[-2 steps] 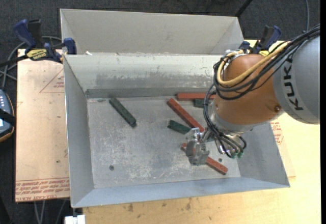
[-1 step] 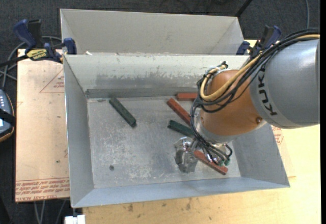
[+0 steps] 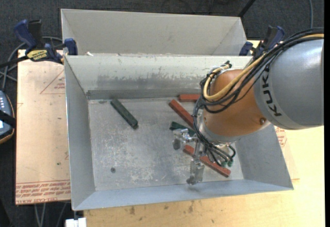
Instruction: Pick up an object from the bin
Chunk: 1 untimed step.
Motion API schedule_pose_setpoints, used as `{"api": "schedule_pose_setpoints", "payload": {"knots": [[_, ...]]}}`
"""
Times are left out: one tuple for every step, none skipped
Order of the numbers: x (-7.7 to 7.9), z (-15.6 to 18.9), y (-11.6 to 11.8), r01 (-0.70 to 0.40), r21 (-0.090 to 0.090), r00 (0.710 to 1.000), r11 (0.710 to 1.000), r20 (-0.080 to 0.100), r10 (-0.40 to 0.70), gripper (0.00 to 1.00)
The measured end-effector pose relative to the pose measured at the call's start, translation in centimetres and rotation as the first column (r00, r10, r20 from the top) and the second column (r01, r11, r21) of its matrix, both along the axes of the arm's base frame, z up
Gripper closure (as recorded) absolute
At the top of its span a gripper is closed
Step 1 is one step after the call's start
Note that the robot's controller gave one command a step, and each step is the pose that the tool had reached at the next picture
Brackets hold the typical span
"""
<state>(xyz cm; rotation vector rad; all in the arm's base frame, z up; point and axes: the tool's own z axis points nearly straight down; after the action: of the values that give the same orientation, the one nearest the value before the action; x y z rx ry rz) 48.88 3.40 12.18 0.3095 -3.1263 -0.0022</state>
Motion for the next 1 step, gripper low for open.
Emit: {"api": "schedule_pose_setpoints", "payload": {"knots": [[5.55, -5.03, -6.65, -0.050, -0.002, 0.999, 0.999, 0.008, 0.050, 0.00]]}}
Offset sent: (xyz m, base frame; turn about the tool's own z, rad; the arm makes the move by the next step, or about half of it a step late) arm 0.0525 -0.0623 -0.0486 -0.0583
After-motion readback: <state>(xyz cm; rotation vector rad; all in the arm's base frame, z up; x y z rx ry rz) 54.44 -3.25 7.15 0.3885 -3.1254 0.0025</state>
